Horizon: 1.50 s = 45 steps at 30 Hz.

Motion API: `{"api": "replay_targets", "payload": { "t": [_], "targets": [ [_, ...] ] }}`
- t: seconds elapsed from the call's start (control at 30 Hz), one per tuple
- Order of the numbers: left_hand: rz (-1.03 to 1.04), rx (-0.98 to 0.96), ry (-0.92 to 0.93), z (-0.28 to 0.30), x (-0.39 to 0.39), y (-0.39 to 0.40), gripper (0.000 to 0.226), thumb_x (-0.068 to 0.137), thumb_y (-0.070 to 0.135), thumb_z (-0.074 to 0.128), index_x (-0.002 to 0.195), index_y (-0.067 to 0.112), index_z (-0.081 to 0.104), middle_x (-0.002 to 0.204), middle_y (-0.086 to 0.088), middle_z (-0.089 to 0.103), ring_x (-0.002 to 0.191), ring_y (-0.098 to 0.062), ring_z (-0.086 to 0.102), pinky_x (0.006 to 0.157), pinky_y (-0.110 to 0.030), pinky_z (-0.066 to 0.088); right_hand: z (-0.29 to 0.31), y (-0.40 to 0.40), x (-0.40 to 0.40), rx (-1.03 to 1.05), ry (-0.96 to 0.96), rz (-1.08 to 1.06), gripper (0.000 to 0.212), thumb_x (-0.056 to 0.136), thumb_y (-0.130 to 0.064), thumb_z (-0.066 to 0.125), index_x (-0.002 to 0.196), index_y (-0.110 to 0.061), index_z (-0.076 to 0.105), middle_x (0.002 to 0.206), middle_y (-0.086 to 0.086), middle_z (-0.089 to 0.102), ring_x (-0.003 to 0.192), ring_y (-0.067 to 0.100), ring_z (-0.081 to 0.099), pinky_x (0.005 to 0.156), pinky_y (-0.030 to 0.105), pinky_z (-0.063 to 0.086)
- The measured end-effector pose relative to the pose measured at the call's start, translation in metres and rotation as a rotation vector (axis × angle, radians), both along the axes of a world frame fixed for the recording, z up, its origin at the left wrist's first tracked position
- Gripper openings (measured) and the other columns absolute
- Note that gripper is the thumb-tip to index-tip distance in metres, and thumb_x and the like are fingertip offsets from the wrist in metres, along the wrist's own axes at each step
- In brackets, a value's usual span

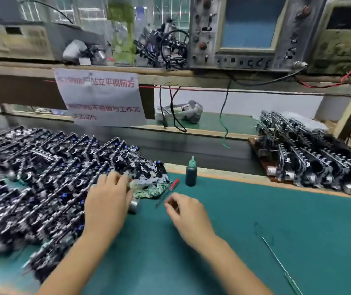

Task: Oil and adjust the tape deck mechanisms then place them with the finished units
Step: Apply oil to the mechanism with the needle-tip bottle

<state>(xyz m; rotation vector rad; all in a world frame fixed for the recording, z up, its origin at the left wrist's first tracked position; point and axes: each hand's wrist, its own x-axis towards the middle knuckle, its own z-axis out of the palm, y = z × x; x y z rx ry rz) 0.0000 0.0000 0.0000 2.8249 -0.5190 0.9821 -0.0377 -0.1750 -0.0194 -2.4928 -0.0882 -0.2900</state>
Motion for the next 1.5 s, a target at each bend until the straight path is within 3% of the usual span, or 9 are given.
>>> {"api": "replay_targets", "payload": {
  "t": [0.13, 0.3, 0.5, 0.7, 0.87, 1.0, 1.2, 1.37, 1.5],
  "targets": [
    [0.294, 0.176, 0.247, 0.004, 0.022, 0.017, 0.044, 0.095, 0.054, 0.040, 0.116, 0.019, 0.056, 0.103, 0.002, 0.067, 0.098, -0.020, 0.062, 0.074, -0.031, 0.040, 0.000, 0.033, 0.035, -0.008, -0.081, 0.138, 0.037, 0.094, -0.011, 0.047, 0.129, -0.024, 0.049, 0.122, 0.000, 0.054, 0.108, 0.023, 0.052, 0.088, 0.033, 0.041],
    [0.253, 0.065, 0.379, -0.002, 0.042, 0.024, 0.037, 0.095, 0.046, 0.047, 0.124, 0.023, 0.053, 0.106, 0.001, 0.068, 0.101, -0.022, 0.063, 0.077, -0.031, 0.046, 0.006, 0.060, 0.074, -0.234, -0.185, 0.325, 0.062, 0.090, 0.002, 0.048, 0.145, -0.022, 0.033, 0.150, 0.003, 0.032, 0.128, 0.027, 0.034, 0.102, 0.042, 0.037],
    [0.146, 0.352, 0.324, 0.013, 0.038, 0.018, 0.035, 0.099, 0.041, 0.039, 0.127, 0.021, 0.046, 0.108, 0.000, 0.065, 0.098, -0.022, 0.063, 0.067, -0.029, 0.039, 0.029, 0.049, 0.091, -0.417, -0.156, 0.388, 0.026, 0.096, -0.016, 0.049, 0.122, -0.018, 0.056, 0.119, 0.005, 0.059, 0.114, 0.024, 0.049, 0.089, 0.038, 0.042],
    [-0.093, 0.476, 0.290, 0.041, 0.027, -0.023, 0.028, 0.103, 0.033, 0.030, 0.114, 0.015, 0.048, 0.103, -0.004, 0.066, 0.094, -0.025, 0.064, 0.068, -0.031, 0.042, 0.040, -0.007, 0.063, -0.034, -0.111, 0.340, 0.019, 0.095, -0.007, 0.052, 0.109, -0.009, 0.064, 0.106, 0.003, 0.063, 0.090, 0.014, 0.056, 0.084, 0.025, 0.041],
    [-0.403, 0.133, 0.508, 0.044, 0.020, -0.066, 0.029, 0.099, 0.034, 0.041, 0.114, 0.018, 0.061, 0.107, -0.006, 0.068, 0.100, -0.023, 0.060, 0.083, -0.032, 0.043, 0.033, -0.063, 0.022, 0.170, -0.084, 0.147, 0.016, 0.094, -0.012, 0.055, 0.104, -0.018, 0.066, 0.096, -0.010, 0.065, 0.084, 0.002, 0.058, 0.083, 0.023, 0.046],
    [-0.526, -0.191, 0.702, 0.013, 0.010, -0.117, 0.026, 0.096, 0.030, 0.052, 0.107, 0.014, 0.068, 0.090, -0.011, 0.071, 0.088, -0.026, 0.063, 0.068, -0.030, 0.037, 0.019, -0.101, -0.004, 0.159, -0.031, -0.093, 0.017, 0.094, -0.014, 0.055, 0.103, -0.022, 0.067, 0.101, -0.011, 0.067, 0.092, 0.007, 0.059, 0.090, 0.029, 0.045],
    [-0.262, -0.682, 0.945, -0.052, -0.014, -0.154, 0.024, 0.096, 0.030, 0.053, 0.087, 0.013, 0.067, 0.079, -0.004, 0.065, 0.078, -0.020, 0.056, 0.064, -0.027, 0.035, -0.002, -0.122, -0.041, -0.036, 0.090, -0.371, 0.031, 0.098, -0.033, 0.046, 0.128, -0.028, 0.049, 0.132, -0.009, 0.050, 0.121, 0.012, 0.044, 0.092, 0.029, 0.037],
    [-0.150, -1.415, 1.211, -0.053, -0.045, -0.146, 0.013, 0.095, 0.020, 0.055, 0.099, 0.008, 0.050, 0.076, -0.006, 0.067, 0.056, -0.018, 0.064, 0.050, -0.027, 0.055, -0.015, -0.116, -0.073, -0.127, 0.195, -0.528, 0.047, 0.095, -0.053, 0.039, 0.136, -0.030, 0.036, 0.129, -0.008, 0.048, 0.116, 0.017, 0.048, 0.083, 0.031, 0.039],
    [-0.194, -1.492, 1.430, -0.045, -0.083, -0.136, 0.011, 0.093, 0.010, 0.056, 0.095, 0.009, 0.045, 0.079, -0.007, 0.073, 0.056, -0.024, 0.070, 0.058, -0.030, 0.056, -0.022, -0.115, -0.080, -0.096, 0.229, -0.450, 0.036, 0.097, -0.047, 0.039, 0.129, -0.030, 0.045, 0.126, -0.008, 0.051, 0.110, 0.018, 0.053, 0.089, 0.029, 0.038]
  ]
}}
